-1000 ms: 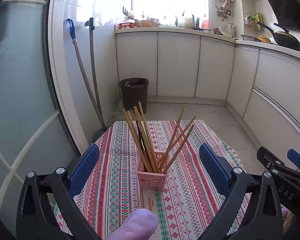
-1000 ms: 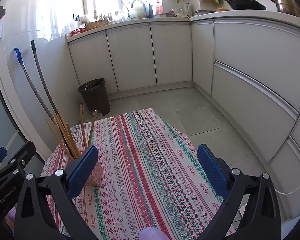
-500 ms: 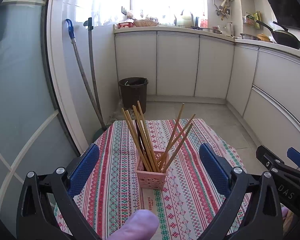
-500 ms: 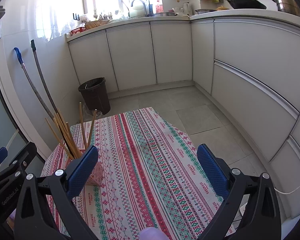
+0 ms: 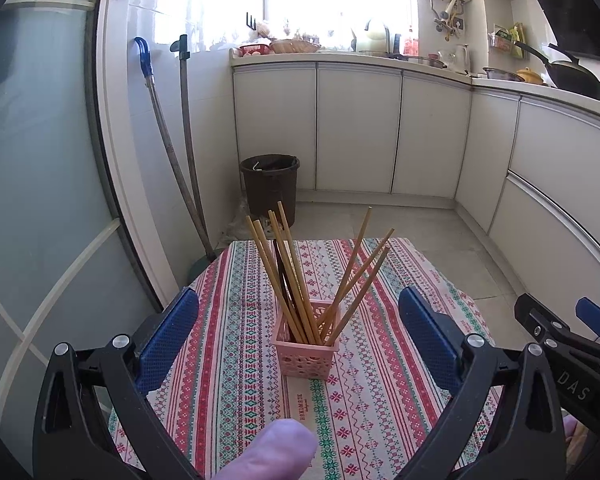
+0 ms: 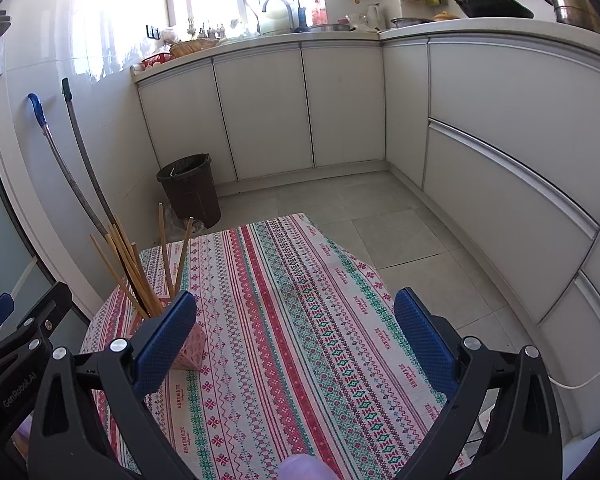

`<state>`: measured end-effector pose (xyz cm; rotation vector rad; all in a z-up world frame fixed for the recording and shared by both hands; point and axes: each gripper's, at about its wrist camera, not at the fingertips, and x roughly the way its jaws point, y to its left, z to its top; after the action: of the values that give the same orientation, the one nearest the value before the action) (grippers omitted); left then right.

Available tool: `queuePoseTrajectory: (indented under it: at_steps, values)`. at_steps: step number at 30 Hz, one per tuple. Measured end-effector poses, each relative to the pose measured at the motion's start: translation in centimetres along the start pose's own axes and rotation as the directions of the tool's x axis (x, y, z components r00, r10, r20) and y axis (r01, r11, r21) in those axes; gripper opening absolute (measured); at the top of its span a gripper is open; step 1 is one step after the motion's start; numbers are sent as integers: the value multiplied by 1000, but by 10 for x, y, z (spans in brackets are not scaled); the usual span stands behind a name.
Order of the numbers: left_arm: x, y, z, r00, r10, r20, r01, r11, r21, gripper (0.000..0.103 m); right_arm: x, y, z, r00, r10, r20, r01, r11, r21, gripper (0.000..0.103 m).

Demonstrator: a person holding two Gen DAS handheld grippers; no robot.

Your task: Organize utensils

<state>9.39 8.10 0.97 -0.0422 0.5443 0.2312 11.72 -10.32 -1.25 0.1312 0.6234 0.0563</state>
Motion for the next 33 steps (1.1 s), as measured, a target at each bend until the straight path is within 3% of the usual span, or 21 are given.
queuePoseTrajectory:
  at_steps: [33]
  values:
    - [4,0,-2,1000,-7,-13,7,1000,11,96,3,-3,-2,1000,-2,-8,2,1000,0,96]
